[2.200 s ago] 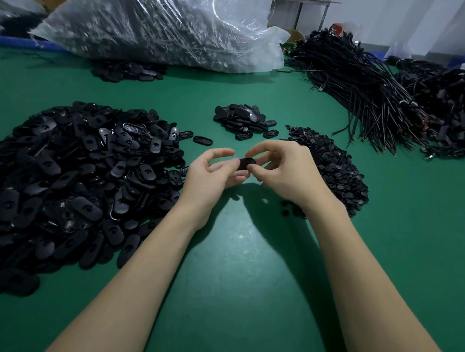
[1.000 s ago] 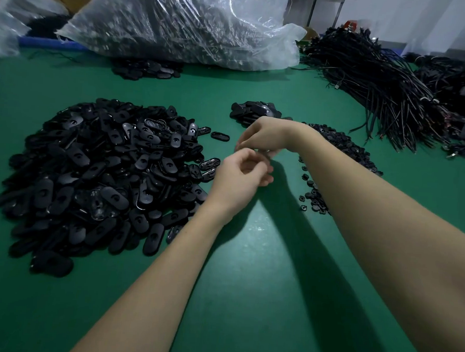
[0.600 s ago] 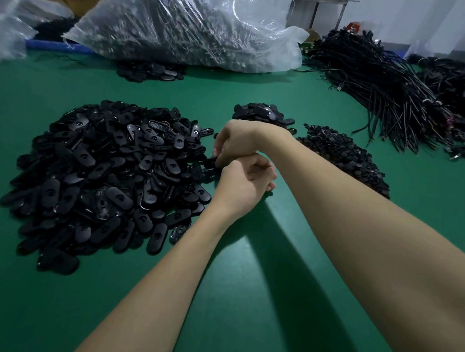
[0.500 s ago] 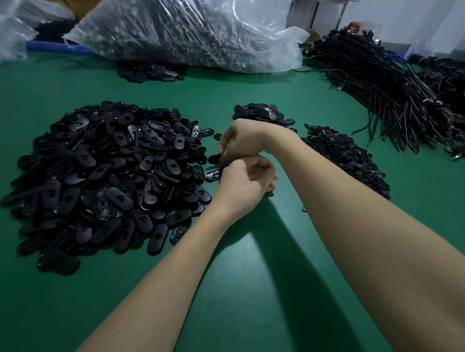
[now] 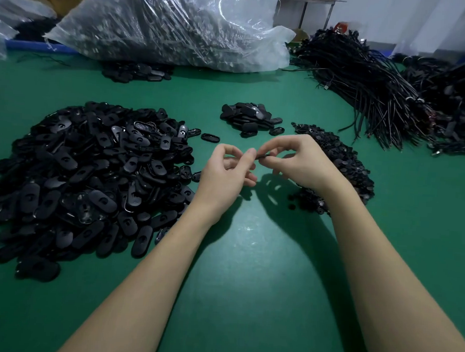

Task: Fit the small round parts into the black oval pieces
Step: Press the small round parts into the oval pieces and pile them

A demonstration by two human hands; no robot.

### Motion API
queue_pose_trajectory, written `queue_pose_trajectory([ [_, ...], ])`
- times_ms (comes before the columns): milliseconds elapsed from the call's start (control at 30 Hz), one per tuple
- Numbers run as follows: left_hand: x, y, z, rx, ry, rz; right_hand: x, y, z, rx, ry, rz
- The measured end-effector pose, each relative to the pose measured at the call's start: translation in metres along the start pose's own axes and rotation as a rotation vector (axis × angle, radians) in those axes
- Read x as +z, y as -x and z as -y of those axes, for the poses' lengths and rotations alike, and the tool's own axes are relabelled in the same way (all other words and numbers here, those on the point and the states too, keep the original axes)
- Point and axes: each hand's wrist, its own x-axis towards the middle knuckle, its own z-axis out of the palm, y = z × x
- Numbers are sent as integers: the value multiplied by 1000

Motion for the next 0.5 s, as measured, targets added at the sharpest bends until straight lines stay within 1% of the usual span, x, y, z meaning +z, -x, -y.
queue_pose_trajectory([
  [100, -2, -1, 3, 28, -57, 39, -2, 10, -2, -2, 9, 5],
  [167, -3, -2, 4, 38, -66, 47, -9, 13, -3, 30, 35, 40],
  [233, -4, -2, 5, 24, -35, 41, -20, 17, -6, 89, 127, 89],
  [333, -4, -2, 3, -5, 49, 35, -36, 22, -8, 199, 354, 154],
  [400, -4, -1, 2, -15, 81, 34, -41, 25, -10, 245, 415, 172],
  [500, -4, 0, 0, -22, 104, 33, -42, 27, -10, 273, 435, 196],
])
